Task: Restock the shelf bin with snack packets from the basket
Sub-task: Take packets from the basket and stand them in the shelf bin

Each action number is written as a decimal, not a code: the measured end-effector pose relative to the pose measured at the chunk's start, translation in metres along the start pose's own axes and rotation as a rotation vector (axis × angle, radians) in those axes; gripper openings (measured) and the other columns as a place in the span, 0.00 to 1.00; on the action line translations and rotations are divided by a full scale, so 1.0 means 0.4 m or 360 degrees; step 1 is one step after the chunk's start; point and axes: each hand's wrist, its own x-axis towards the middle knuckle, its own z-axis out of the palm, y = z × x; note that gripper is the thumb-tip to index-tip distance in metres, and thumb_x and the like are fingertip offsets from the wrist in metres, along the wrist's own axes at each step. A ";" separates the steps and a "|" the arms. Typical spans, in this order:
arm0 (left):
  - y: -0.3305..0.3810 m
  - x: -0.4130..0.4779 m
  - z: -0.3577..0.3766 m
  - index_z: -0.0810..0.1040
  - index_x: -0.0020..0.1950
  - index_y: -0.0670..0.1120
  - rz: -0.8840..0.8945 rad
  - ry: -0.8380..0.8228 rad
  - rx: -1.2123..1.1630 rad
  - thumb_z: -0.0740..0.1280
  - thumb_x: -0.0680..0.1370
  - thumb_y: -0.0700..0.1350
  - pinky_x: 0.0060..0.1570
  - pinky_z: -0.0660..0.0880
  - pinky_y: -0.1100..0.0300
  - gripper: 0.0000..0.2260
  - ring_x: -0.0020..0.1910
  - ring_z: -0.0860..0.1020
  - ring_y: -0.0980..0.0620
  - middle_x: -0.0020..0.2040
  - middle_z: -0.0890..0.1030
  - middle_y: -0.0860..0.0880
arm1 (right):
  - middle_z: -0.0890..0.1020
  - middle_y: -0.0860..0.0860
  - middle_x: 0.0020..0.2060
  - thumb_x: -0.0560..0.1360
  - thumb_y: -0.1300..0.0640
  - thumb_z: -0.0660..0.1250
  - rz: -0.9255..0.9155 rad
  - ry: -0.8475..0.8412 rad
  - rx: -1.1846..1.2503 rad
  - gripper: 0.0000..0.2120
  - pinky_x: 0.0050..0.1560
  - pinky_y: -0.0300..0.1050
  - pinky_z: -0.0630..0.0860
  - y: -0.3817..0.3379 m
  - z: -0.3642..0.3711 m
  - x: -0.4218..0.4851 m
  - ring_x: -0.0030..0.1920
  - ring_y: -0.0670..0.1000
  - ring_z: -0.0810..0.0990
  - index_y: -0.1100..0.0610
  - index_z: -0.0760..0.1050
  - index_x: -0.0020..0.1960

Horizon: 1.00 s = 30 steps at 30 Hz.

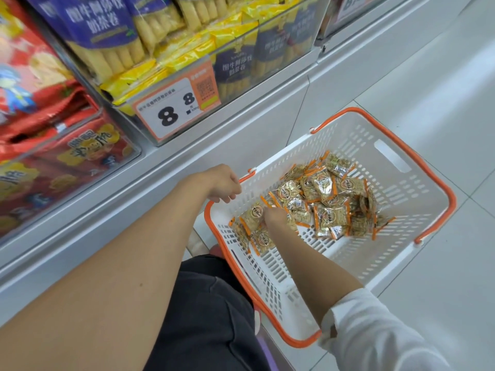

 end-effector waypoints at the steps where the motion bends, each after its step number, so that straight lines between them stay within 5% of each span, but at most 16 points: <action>1: -0.009 -0.001 -0.003 0.78 0.57 0.43 -0.0020 0.0006 0.0007 0.64 0.80 0.44 0.47 0.77 0.58 0.09 0.43 0.79 0.54 0.47 0.81 0.48 | 0.74 0.52 0.31 0.80 0.61 0.62 0.0013 0.0011 0.0170 0.05 0.23 0.36 0.71 0.000 -0.017 -0.021 0.29 0.49 0.73 0.60 0.74 0.48; 4: -0.010 -0.006 -0.005 0.78 0.58 0.42 -0.0010 0.0012 0.0037 0.65 0.80 0.44 0.50 0.78 0.56 0.10 0.45 0.80 0.52 0.50 0.81 0.47 | 0.75 0.53 0.32 0.79 0.64 0.65 -0.0055 -0.0029 0.0532 0.11 0.30 0.41 0.74 -0.042 -0.074 -0.092 0.28 0.49 0.72 0.56 0.72 0.61; 7: 0.037 -0.023 0.002 0.79 0.60 0.41 0.0104 0.0098 0.0110 0.67 0.78 0.44 0.55 0.76 0.53 0.12 0.54 0.79 0.46 0.56 0.80 0.45 | 0.75 0.51 0.34 0.78 0.65 0.64 -0.0443 -0.0180 0.0459 0.09 0.37 0.40 0.77 -0.133 -0.143 -0.190 0.34 0.49 0.73 0.52 0.71 0.52; 9: 0.077 -0.045 0.011 0.78 0.63 0.41 0.0213 0.0194 0.0137 0.70 0.77 0.46 0.59 0.73 0.53 0.17 0.59 0.77 0.44 0.59 0.78 0.45 | 0.76 0.54 0.38 0.79 0.63 0.64 -0.0693 -0.0300 0.0360 0.04 0.45 0.43 0.80 -0.193 -0.190 -0.266 0.39 0.52 0.74 0.59 0.78 0.49; 14: 0.120 -0.136 0.013 0.80 0.49 0.40 0.0477 0.0356 -0.0202 0.71 0.76 0.41 0.41 0.70 0.57 0.06 0.39 0.75 0.47 0.35 0.76 0.48 | 0.85 0.50 0.45 0.79 0.62 0.65 -0.1033 -0.0557 0.0332 0.06 0.48 0.40 0.78 -0.306 -0.260 -0.433 0.46 0.48 0.83 0.56 0.79 0.53; 17: 0.140 -0.220 -0.015 0.82 0.49 0.39 0.0628 0.0572 -0.0446 0.75 0.73 0.43 0.39 0.71 0.58 0.09 0.36 0.74 0.51 0.36 0.78 0.47 | 0.83 0.56 0.52 0.75 0.64 0.70 -0.1089 -0.0693 0.0217 0.15 0.50 0.43 0.79 -0.364 -0.270 -0.532 0.51 0.53 0.83 0.60 0.76 0.61; 21: 0.148 -0.354 -0.088 0.83 0.47 0.39 0.0760 0.0767 -0.0513 0.76 0.71 0.43 0.34 0.68 0.63 0.09 0.31 0.71 0.55 0.33 0.79 0.45 | 0.85 0.58 0.48 0.73 0.65 0.72 -0.1351 -0.0709 -0.0041 0.13 0.46 0.44 0.81 -0.448 -0.259 -0.670 0.46 0.53 0.84 0.64 0.79 0.57; 25: 0.145 -0.502 -0.195 0.81 0.52 0.39 0.0886 0.0944 -0.0611 0.77 0.70 0.39 0.32 0.71 0.70 0.13 0.29 0.76 0.64 0.36 0.82 0.48 | 0.86 0.47 0.38 0.72 0.64 0.73 -0.1711 -0.0638 -0.0300 0.06 0.43 0.38 0.79 -0.546 -0.232 -0.845 0.40 0.45 0.84 0.57 0.80 0.47; 28: 0.134 -0.639 -0.300 0.81 0.53 0.41 0.0988 0.1058 -0.0551 0.77 0.70 0.40 0.45 0.79 0.60 0.13 0.40 0.80 0.58 0.44 0.84 0.46 | 0.84 0.46 0.36 0.73 0.63 0.72 -0.2001 -0.0609 -0.0494 0.07 0.45 0.44 0.79 -0.611 -0.193 -0.984 0.38 0.42 0.81 0.51 0.80 0.42; 30: 0.112 -0.740 -0.366 0.83 0.47 0.42 0.1040 0.1150 -0.0512 0.75 0.72 0.41 0.44 0.75 0.57 0.06 0.39 0.76 0.56 0.40 0.82 0.47 | 0.81 0.44 0.32 0.74 0.61 0.72 -0.2249 -0.0482 -0.0593 0.10 0.42 0.42 0.76 -0.655 -0.151 -1.066 0.34 0.38 0.77 0.49 0.78 0.39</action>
